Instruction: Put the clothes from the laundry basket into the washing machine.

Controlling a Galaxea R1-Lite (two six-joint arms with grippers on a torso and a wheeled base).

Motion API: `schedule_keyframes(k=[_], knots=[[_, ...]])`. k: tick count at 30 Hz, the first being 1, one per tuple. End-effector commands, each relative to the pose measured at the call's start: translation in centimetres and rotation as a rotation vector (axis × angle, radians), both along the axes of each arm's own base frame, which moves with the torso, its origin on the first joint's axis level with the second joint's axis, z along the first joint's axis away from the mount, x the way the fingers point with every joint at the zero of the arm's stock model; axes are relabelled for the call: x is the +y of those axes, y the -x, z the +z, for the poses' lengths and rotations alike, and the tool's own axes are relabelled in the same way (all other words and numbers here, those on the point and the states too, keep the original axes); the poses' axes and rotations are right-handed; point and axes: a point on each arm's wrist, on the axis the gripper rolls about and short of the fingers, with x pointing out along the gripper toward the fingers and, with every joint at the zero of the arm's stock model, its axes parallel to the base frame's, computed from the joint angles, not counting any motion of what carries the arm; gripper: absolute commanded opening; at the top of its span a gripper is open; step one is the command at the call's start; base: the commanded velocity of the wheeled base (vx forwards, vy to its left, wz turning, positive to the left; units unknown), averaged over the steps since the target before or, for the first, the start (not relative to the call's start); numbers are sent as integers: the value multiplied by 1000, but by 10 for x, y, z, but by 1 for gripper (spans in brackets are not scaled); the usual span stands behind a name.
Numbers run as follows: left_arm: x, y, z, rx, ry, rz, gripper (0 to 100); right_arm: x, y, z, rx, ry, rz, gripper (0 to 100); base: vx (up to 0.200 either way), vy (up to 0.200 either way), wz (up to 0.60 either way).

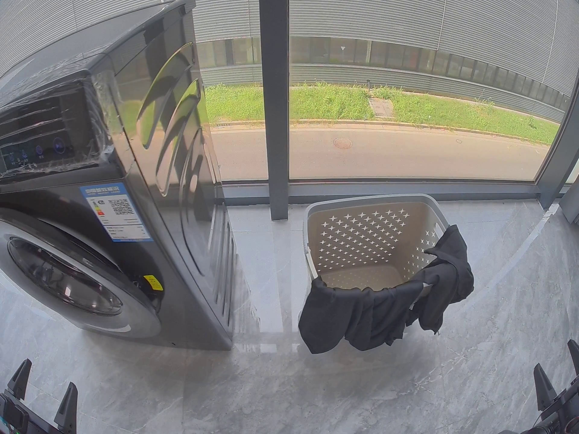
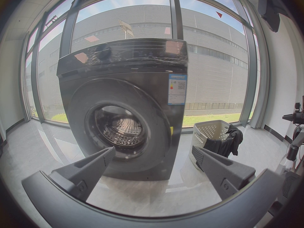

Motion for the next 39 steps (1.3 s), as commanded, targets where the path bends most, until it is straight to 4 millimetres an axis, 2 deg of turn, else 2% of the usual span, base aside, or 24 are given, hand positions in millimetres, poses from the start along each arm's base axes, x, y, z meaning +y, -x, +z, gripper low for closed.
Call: schedule_keyframes(k=[1,39], knots=[[0,0,-4,-2,0,0,100,0,0,-5,1,1,1,100,0,200,0],[0,0,-4,-2,2,0,100,0,0,-5,1,1,1,100,0,200,0]])
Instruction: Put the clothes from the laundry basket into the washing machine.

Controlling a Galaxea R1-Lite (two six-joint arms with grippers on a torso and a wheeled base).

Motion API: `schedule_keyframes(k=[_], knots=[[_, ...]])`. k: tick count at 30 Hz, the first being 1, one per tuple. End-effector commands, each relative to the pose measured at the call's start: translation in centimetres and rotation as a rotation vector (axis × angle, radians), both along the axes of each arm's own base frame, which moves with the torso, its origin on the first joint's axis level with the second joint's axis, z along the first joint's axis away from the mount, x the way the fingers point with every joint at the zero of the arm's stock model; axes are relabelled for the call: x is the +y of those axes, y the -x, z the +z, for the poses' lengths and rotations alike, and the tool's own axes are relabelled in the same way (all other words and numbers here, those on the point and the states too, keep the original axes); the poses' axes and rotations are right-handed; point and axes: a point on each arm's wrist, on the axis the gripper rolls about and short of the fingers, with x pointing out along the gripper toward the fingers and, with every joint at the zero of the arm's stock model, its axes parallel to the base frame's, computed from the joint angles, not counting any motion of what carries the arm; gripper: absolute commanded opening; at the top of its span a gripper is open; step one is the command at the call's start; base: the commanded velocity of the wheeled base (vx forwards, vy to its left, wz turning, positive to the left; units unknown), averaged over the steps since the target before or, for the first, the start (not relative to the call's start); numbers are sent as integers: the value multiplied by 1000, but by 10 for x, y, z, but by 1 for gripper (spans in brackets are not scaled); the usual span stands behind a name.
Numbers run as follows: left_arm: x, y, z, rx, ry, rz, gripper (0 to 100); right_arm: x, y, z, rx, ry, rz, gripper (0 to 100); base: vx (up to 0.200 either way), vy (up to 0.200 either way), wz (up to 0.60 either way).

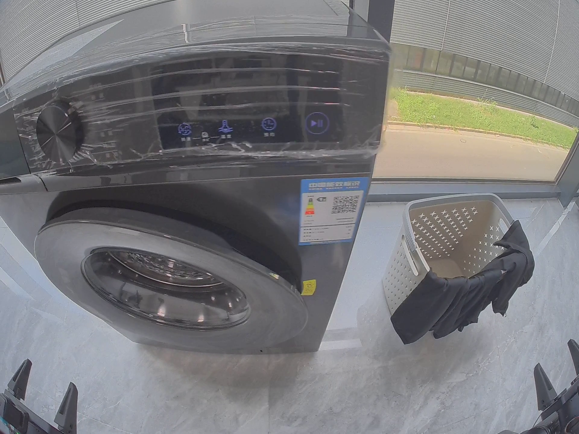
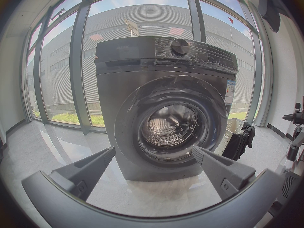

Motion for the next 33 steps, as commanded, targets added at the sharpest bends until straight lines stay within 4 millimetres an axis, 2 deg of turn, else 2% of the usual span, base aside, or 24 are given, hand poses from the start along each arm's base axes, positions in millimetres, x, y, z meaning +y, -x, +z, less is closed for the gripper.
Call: schedule_keyframes(k=[1,21,33], knots=[[0,0,-4,-3,1,0,100,0,0,-5,2,1,0,100,0,200,0],[0,0,-4,-3,1,0,100,0,0,-5,2,1,0,100,0,200,0],[0,0,-4,-3,4,2,100,0,0,-5,2,1,0,100,0,0,0]])
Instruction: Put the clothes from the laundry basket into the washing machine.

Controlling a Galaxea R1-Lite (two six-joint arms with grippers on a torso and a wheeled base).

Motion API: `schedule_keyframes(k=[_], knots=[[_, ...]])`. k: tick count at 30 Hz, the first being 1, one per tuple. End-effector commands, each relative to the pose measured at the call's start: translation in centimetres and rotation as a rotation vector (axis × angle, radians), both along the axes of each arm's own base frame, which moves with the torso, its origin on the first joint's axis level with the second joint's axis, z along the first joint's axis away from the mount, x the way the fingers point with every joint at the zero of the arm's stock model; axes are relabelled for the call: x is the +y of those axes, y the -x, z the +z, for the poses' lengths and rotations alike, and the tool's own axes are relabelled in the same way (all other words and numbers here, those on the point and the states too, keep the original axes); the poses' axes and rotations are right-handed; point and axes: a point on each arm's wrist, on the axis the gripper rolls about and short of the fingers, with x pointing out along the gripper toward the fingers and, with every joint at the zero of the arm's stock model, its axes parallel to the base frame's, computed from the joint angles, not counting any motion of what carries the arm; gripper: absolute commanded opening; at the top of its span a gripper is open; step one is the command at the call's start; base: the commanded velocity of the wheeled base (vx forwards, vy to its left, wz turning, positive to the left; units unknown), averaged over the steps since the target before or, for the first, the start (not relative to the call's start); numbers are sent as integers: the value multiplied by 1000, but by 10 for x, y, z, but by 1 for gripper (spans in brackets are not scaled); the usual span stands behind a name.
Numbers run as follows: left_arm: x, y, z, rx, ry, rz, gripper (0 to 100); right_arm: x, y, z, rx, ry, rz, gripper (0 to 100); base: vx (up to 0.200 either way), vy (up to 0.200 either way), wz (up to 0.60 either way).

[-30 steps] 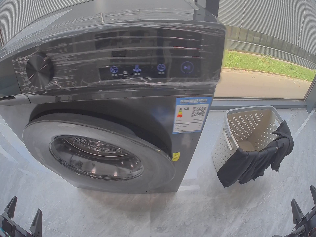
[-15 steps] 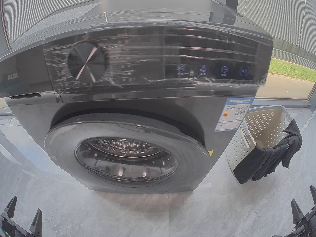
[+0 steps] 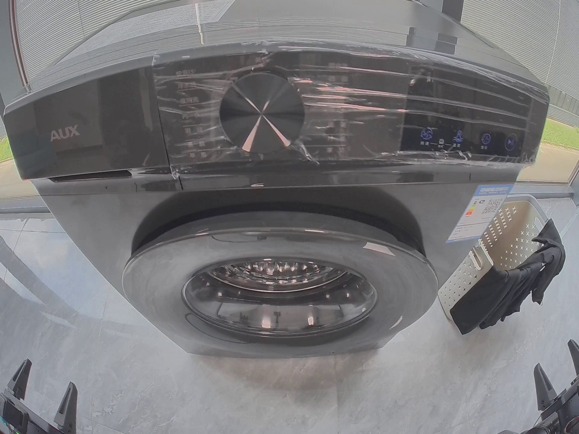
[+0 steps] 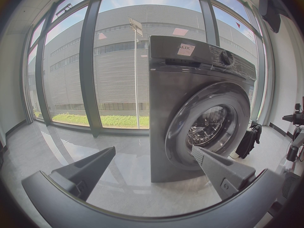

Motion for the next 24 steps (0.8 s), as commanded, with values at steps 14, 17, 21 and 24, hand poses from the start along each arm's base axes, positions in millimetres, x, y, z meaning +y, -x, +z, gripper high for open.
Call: schedule_keyframes(k=[14,17,21,24], knots=[[0,0,-4,-2,-1,2,100,0,0,-5,1,0,3,100,-71,0,0],[0,0,-4,-2,-1,2,100,0,0,-5,1,0,3,100,0,0,0],[0,0,-4,-2,-1,0,100,0,0,-5,1,0,3,100,0,150,0],[0,0,-4,-2,-1,0,100,0,0,-5,1,0,3,100,0,200,0]])
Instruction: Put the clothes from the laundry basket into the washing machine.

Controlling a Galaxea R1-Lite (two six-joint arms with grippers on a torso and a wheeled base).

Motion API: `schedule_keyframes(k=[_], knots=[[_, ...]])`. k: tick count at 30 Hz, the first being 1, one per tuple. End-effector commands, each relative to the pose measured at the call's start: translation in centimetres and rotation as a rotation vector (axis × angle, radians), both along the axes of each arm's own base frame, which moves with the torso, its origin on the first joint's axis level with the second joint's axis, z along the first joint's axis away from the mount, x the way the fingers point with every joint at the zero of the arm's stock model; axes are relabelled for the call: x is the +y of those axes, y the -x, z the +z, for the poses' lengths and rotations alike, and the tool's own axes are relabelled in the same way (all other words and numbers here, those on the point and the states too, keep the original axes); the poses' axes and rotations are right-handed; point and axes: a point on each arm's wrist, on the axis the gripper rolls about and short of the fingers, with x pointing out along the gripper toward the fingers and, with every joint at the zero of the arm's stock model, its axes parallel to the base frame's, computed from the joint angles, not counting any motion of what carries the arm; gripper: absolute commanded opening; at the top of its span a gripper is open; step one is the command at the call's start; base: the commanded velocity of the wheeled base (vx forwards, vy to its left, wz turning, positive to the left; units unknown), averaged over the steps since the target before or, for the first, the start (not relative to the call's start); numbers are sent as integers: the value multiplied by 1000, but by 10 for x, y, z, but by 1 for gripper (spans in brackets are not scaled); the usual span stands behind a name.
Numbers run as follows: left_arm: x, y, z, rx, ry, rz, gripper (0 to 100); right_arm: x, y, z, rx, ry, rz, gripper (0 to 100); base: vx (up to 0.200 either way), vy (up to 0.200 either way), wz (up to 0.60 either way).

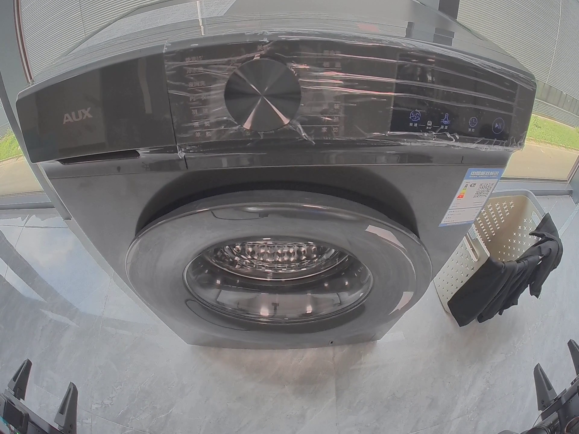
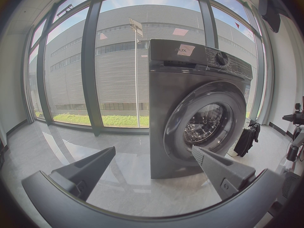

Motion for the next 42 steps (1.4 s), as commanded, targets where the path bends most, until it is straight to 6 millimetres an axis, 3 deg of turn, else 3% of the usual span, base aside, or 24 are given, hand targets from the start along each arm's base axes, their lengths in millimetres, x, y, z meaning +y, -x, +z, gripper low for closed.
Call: schedule_keyframes(k=[1,7,29,30,31,33,42], knots=[[0,0,-4,-3,0,0,100,0,0,-5,1,0,2,100,0,200,0],[0,0,-4,-3,-2,1,100,0,0,-5,1,0,0,100,0,200,0],[0,0,-4,-3,-2,0,100,0,0,-5,-3,-7,-4,100,0,0,0],[0,0,-4,-3,-2,0,100,0,2,6,-63,-9,5,100,0,0,0],[0,0,-4,-3,-2,0,100,0,12,34,-188,-13,23,100,0,0,0],[0,0,-4,-3,-2,1,100,1,19,57,-229,-30,93,100,0,0,0],[0,0,-4,-3,-3,3,100,8,-31,74,122,-48,364,100,0,0,0]])
